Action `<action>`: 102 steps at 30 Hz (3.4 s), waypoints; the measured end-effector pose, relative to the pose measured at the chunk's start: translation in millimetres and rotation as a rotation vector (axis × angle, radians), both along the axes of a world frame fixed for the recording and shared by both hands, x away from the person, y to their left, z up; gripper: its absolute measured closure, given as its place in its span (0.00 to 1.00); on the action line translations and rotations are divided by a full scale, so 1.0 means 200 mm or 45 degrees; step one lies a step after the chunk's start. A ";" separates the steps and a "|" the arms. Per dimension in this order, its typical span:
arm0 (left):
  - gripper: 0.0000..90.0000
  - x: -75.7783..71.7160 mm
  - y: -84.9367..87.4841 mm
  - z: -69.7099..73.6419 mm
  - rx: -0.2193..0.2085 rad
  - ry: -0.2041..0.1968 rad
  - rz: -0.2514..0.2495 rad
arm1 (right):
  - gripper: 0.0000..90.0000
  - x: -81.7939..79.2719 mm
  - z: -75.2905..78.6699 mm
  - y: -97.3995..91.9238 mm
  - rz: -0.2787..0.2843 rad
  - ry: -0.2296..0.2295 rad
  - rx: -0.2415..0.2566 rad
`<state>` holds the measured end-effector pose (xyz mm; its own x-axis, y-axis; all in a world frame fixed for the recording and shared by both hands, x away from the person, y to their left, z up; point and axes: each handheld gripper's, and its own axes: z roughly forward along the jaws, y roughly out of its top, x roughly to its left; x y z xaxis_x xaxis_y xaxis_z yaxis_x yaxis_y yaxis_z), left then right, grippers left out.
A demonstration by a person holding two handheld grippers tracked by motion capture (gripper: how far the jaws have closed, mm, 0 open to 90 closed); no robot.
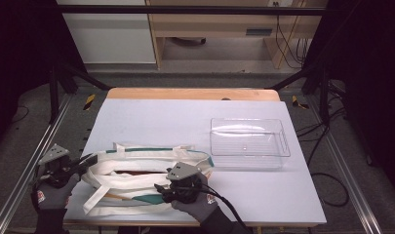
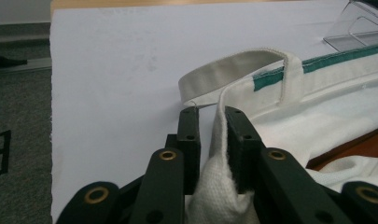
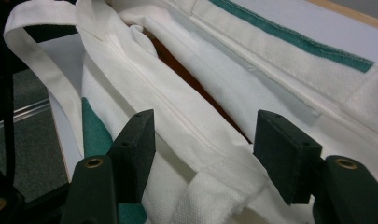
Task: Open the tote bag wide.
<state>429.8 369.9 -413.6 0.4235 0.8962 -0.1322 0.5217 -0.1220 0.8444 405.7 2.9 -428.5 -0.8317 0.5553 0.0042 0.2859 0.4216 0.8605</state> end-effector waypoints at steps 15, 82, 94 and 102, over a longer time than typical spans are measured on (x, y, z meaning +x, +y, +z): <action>0.60 0.08 -0.05 0.02 0.013 -0.081 -0.071 | 0.85 0.01 -0.02 -0.01 0.019 0.066 -0.006; 0.86 -0.15 -0.41 0.04 0.093 -0.108 -0.173 | 0.66 0.03 0.07 -0.14 -0.040 0.027 0.132; 0.63 -0.16 -0.41 -0.07 0.157 -0.013 -0.227 | 0.59 0.10 0.02 -0.03 -0.109 -0.013 0.016; 0.68 -0.18 -0.42 -0.09 0.185 0.007 -0.219 | 0.83 0.15 -0.04 0.01 -0.122 -0.014 -0.085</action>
